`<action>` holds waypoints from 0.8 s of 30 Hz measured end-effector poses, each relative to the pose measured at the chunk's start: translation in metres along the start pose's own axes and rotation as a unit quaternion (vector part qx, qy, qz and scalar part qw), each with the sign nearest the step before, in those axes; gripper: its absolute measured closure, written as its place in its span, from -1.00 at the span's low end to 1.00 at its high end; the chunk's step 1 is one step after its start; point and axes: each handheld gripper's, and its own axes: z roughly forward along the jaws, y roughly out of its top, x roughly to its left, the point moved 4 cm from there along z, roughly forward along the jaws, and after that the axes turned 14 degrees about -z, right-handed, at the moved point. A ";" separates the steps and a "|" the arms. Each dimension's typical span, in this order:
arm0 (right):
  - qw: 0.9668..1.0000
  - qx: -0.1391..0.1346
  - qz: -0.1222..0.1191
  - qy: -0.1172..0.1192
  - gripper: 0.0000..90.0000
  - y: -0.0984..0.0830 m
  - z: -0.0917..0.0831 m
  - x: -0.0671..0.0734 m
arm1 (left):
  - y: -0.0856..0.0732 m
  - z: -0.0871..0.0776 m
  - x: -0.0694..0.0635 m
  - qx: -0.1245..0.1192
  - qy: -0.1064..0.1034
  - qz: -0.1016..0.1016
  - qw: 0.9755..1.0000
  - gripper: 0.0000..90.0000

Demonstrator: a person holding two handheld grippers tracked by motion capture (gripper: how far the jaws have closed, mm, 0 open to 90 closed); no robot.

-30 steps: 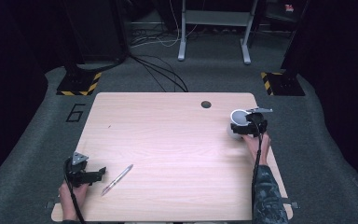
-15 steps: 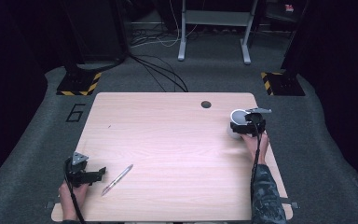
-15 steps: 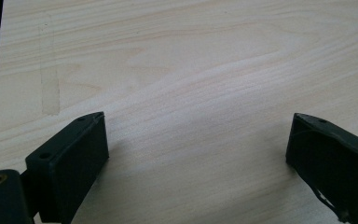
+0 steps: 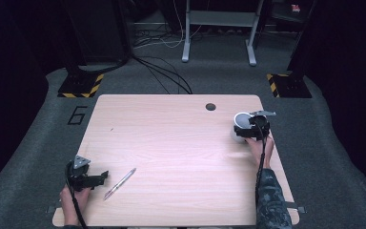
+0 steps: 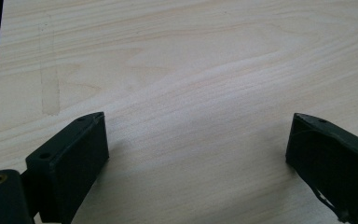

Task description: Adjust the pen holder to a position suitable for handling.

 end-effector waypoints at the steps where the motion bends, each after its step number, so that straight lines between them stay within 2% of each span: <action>1: 1.000 0.000 -0.002 0.002 -0.86 0.000 0.000 0.001 | 0.000 0.000 0.000 0.000 0.000 -0.001 1.000 -0.88; 8: 1.000 -0.001 -0.019 0.020 -0.86 0.003 -0.001 0.017 | 0.000 0.000 0.000 0.000 0.000 0.000 1.000 -0.87; 12: 1.000 -0.002 -0.017 0.025 -0.86 0.004 -0.001 0.025 | 0.000 0.000 0.000 0.000 0.000 0.001 1.000 -0.87; 14: 0.999 -0.001 -0.028 0.029 -0.86 0.004 -0.002 0.029 | 0.000 0.000 0.000 0.000 0.000 0.000 1.000 -0.87; 20: 0.998 -0.003 -0.044 0.049 -0.86 0.008 -0.001 0.045 | 0.000 0.000 0.000 0.000 0.000 0.000 1.000 -0.87; 22: 0.997 0.000 -0.050 0.061 -0.86 0.011 -0.001 0.056 | 0.000 0.000 0.000 0.000 0.000 0.001 1.000 -0.87; 24: 0.996 -0.003 -0.054 0.064 -0.86 0.011 -0.001 0.060 | 0.000 0.000 0.000 0.000 0.000 0.001 1.000 -0.87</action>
